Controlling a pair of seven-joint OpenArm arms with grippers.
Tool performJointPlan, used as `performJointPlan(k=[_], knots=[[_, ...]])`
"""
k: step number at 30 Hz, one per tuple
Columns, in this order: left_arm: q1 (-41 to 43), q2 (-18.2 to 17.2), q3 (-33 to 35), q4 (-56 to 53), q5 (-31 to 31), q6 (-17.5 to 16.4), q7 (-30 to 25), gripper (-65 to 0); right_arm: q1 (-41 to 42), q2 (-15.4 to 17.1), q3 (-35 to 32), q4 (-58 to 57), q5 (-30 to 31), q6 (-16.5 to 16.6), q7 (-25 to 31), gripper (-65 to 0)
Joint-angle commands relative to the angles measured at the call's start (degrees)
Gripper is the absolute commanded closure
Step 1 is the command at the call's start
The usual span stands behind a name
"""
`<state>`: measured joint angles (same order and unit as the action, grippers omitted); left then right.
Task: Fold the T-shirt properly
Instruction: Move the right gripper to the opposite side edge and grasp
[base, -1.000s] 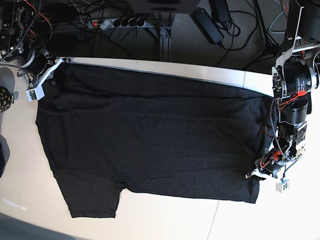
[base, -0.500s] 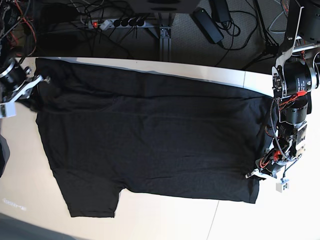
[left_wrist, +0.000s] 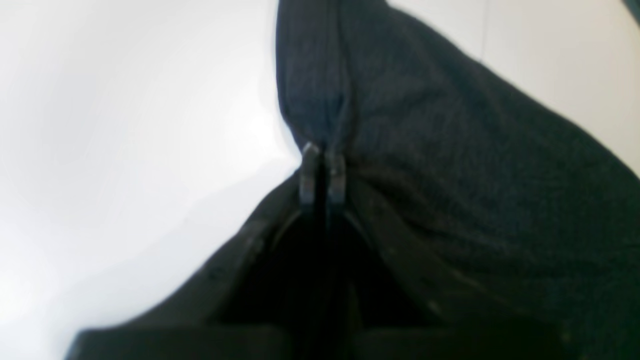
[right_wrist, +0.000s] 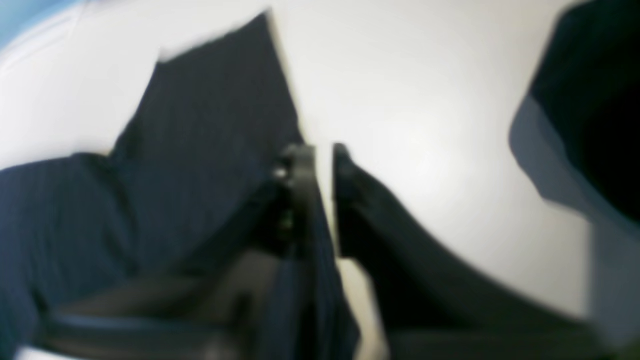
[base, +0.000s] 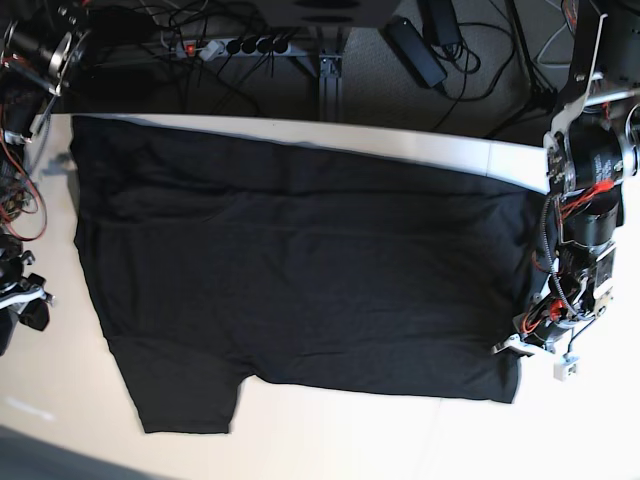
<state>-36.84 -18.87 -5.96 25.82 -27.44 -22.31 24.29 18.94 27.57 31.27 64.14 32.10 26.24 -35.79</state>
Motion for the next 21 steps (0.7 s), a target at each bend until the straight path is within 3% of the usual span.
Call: performJointPlan(k=[1,4,7,11,21], knots=[[-1.38,-0.52,0.0,0.68,0.31,-1.09,0.98,0.0,3.3,1.49,0.37,-2.86,-0.24,2.16,2.58,-19.2],[-0.96,-0.52,0.0,0.68,0.33,-1.09,1.25,0.0,9.97,1.81,0.35,-14.93,-3.34,1.88,6.43,-24.3],[-0.52,-0.92,0.0,0.68,0.31,-1.07,1.36,0.0,15.63,2.16,0.35,-26.64,-7.34,-1.49,8.72,-24.3],[-0.02,-1.68,0.0,0.68,0.22,-1.07,1.33,0.0,19.1,1.99,0.35,-37.81,-8.13,-2.58,9.92,-29.7],[0.04,-1.97,0.0,0.7,-0.57,-1.07,1.05,0.0,20.04,-3.69,0.2,-41.83,-11.39,-1.16,12.52,-30.0]])
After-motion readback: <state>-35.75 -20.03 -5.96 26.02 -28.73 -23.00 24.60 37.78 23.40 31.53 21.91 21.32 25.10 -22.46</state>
